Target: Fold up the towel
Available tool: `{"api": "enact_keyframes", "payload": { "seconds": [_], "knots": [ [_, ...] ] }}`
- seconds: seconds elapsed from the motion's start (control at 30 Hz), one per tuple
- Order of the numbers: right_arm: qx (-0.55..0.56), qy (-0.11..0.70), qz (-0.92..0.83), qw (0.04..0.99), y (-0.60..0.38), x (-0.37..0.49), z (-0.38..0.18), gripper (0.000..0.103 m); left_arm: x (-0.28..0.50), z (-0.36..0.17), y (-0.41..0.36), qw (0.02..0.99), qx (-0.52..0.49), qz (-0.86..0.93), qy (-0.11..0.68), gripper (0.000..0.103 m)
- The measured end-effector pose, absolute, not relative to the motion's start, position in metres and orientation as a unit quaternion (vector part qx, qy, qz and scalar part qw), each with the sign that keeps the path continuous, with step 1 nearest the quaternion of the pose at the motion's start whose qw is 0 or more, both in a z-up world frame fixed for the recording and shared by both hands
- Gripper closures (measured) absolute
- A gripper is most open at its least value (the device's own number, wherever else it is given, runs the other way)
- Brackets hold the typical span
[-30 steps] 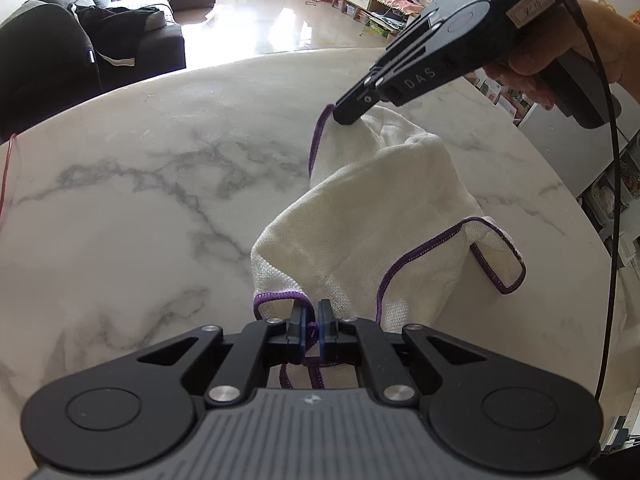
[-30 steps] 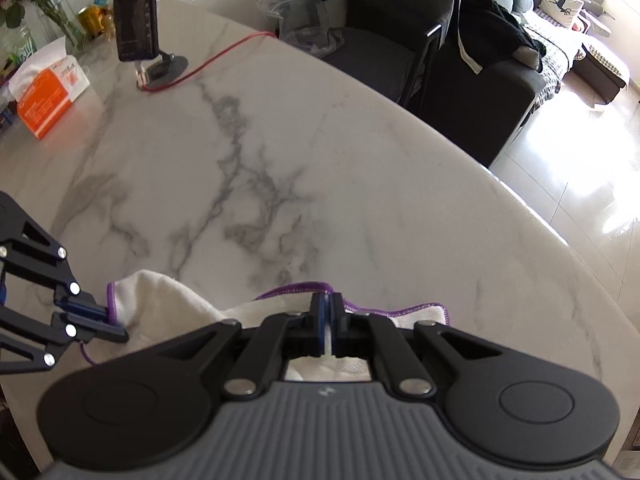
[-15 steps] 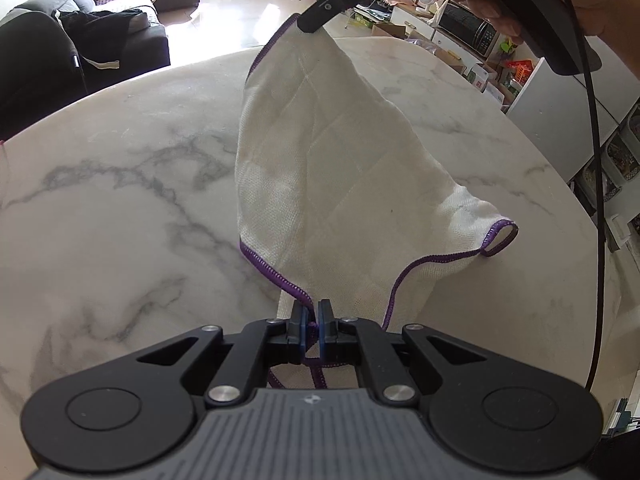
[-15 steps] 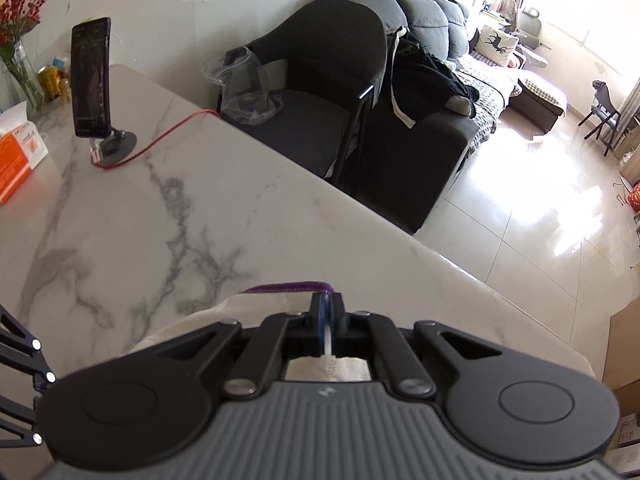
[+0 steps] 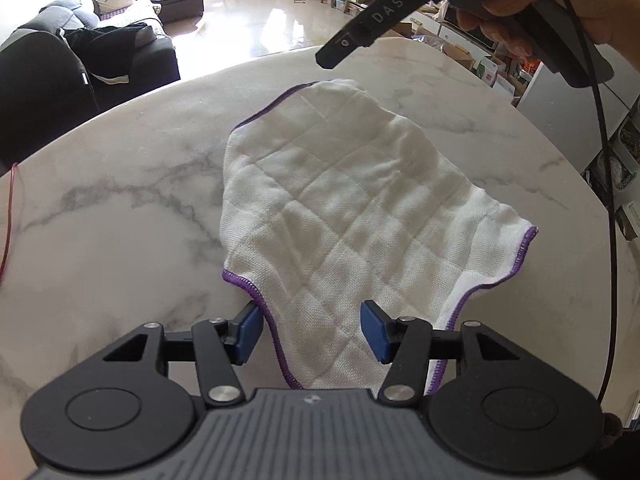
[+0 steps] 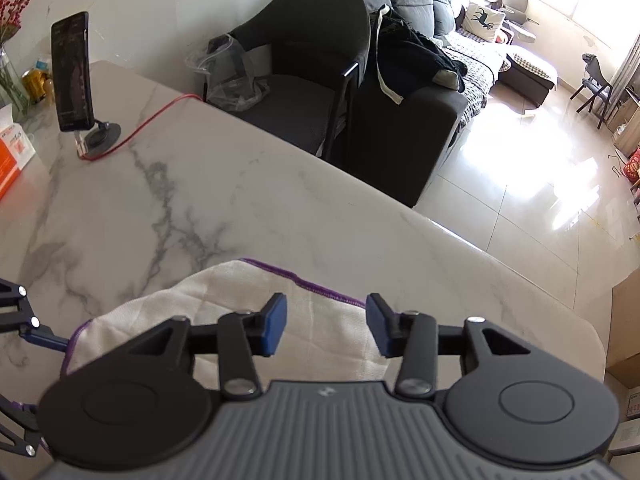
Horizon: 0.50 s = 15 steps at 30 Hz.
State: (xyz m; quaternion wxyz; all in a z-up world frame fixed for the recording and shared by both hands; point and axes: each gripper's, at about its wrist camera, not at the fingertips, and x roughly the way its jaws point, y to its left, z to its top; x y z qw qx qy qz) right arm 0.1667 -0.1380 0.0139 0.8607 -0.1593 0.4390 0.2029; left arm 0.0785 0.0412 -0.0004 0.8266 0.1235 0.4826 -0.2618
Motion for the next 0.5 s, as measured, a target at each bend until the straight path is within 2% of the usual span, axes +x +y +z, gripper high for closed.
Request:
{"api": "enact_keyframes", "payload": {
  "seconds": [0.5],
  "knots": [
    [-0.122,0.474,0.17,0.856,-0.18,0.175,-0.01,0.045,0.141,-0.007,0.052,0.842,0.089,-0.178,0.501,0.049]
  ]
}}
